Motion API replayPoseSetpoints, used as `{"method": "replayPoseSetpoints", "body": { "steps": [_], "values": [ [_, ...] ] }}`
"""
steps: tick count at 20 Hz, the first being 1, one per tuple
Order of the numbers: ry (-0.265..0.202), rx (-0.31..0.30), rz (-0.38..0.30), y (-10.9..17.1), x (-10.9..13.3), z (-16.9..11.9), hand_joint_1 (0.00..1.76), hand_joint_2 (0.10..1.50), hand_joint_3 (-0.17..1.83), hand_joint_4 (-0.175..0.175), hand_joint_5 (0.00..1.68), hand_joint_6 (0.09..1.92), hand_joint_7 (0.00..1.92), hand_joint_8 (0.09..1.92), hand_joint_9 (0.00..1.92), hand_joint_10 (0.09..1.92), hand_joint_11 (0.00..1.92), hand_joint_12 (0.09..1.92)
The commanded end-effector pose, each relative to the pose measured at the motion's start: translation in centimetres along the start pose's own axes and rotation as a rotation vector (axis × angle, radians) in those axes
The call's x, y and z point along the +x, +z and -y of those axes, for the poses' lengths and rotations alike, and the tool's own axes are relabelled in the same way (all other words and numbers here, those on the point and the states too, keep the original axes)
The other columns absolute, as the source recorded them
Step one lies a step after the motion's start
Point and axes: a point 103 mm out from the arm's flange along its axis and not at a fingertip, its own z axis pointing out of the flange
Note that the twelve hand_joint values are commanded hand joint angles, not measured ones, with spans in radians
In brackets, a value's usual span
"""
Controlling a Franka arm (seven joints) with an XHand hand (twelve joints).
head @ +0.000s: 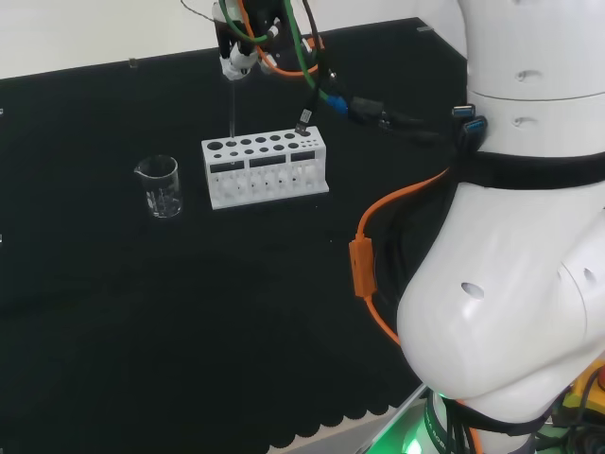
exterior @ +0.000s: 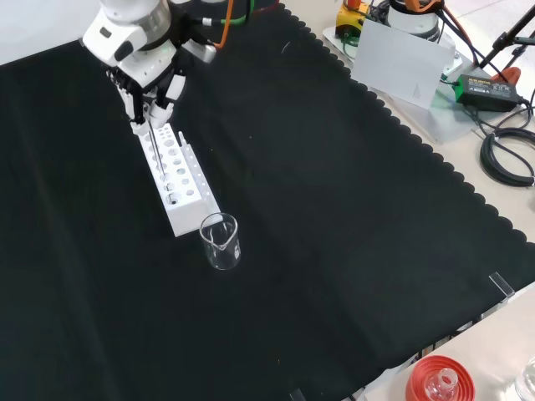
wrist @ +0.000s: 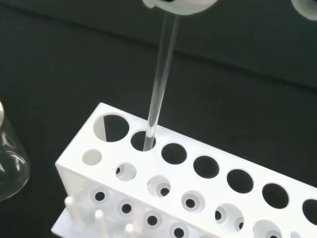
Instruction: Put the glass rod back on the white test tube rack.
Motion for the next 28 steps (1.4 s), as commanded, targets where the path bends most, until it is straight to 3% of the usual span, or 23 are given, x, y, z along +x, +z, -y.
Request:
{"method": "replayPoseSetpoints", "body": {
  "steps": [1, 18, 19, 20, 22, 25, 28],
  "values": [
    [-0.017, 0.019, 0.014, 1.3, 0.0, -1.7, 1.32, 1.02, -0.17, -0.175, 1.43, 0.22, 1.49, 0.19, 1.92, 0.09, 1.68, 0.60],
    [0.004, 0.031, 0.015, 2.5, -2.0, -1.8, 1.32, 1.02, -0.17, -0.175, 1.43, 0.22, 1.49, 0.18, 1.92, 0.09, 1.68, 0.60],
    [-0.029, 0.150, -0.060, 1.7, -1.6, -1.9, 1.23, 0.94, -0.17, -0.168, 1.08, 0.14, 1.37, 0.21, 1.92, 0.10, 1.76, 0.58],
    [-0.037, 0.186, -0.092, 1.4, -1.6, -1.9, 1.15, 0.87, -0.17, -0.160, 0.78, 0.09, 1.23, 0.32, 1.92, 0.11, 1.83, 0.54],
    [-0.039, 0.211, -0.122, 1.0, -1.7, -1.7, 0.99, 0.80, -0.17, -0.135, 0.45, 0.09, 0.96, 0.59, 1.91, 0.09, 1.90, 0.47],
    [-0.023, 0.228, -0.133, 0.1, -1.5, -1.5, 0.71, 0.75, -0.17, -0.069, 0.19, 0.09, 0.67, 0.81, 1.72, 0.09, 1.83, 0.37],
    [-0.014, 0.234, -0.143, -0.7, -1.6, -1.0, 0.56, 0.71, -0.16, -0.027, 0.11, 0.09, 0.51, 0.86, 1.48, 0.09, 1.72, 0.40]
  ]
}}
